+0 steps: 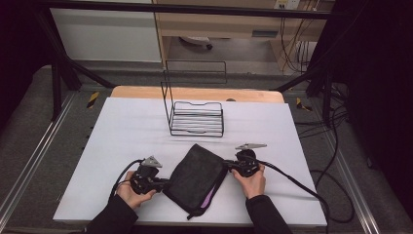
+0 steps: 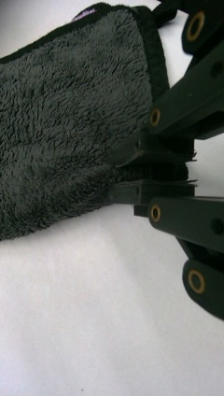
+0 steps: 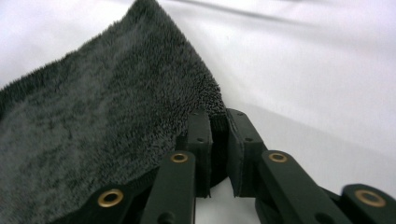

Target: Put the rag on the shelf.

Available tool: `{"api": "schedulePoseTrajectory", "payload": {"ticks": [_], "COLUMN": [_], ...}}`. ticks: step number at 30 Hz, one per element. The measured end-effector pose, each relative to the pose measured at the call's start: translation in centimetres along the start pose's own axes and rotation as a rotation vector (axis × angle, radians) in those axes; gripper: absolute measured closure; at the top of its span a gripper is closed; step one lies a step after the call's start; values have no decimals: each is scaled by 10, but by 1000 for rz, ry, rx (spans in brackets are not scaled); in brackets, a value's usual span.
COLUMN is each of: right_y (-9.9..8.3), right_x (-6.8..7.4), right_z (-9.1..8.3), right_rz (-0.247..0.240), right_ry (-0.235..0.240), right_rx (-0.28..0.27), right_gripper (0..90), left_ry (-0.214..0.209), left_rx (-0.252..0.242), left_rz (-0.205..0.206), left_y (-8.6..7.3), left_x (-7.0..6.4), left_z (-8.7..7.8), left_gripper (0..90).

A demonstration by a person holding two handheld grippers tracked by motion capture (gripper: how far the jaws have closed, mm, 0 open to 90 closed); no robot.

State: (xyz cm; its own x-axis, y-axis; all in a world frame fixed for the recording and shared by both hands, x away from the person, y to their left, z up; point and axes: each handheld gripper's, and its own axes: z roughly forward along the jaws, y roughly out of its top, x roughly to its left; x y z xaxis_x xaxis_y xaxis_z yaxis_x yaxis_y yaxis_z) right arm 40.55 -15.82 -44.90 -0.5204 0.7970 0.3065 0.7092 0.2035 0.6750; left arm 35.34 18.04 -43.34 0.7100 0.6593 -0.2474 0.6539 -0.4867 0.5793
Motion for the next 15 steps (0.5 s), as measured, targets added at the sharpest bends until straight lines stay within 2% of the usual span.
{"api": "schedulePoseTrajectory", "payload": {"ticks": [1,2,3,5,6,8,10,13,15], "right_y": [7,7,16,20,31,35,44,50,48], "right_x": [1,1,6,8,12,13,17,23,23], "right_z": [2,2,4,6,14,18,28,41,45], "right_rz": [-43,-43,-91,-106,-129,-137,-165,-207,-213], "right_ry": [0,0,-6,-4,14,24,35,19,5], "right_rx": [-17,-17,-19,-25,-25,-23,-11,12,25], "right_gripper": [826,826,826,827,826,826,826,822,787], "left_ry": [-9,-11,-10,-8,-7,-18,-19,-10,-12], "left_rx": [-3,-7,-13,-25,-30,-41,-52,-59,-62], "left_rz": [-13,-18,-19,-18,-15,-22,-30,-32,-32], "left_y": [-2,-3,-6,-12,-15,-20,-24,-27,-28], "left_x": [-1,-3,-7,-14,-18,-24,-28,-29,-28], "left_z": [-1,-2,-3,-6,-7,-9,-9,-7,-7], "left_gripper": [824,824,825,825,824,823,820,806,785]}}
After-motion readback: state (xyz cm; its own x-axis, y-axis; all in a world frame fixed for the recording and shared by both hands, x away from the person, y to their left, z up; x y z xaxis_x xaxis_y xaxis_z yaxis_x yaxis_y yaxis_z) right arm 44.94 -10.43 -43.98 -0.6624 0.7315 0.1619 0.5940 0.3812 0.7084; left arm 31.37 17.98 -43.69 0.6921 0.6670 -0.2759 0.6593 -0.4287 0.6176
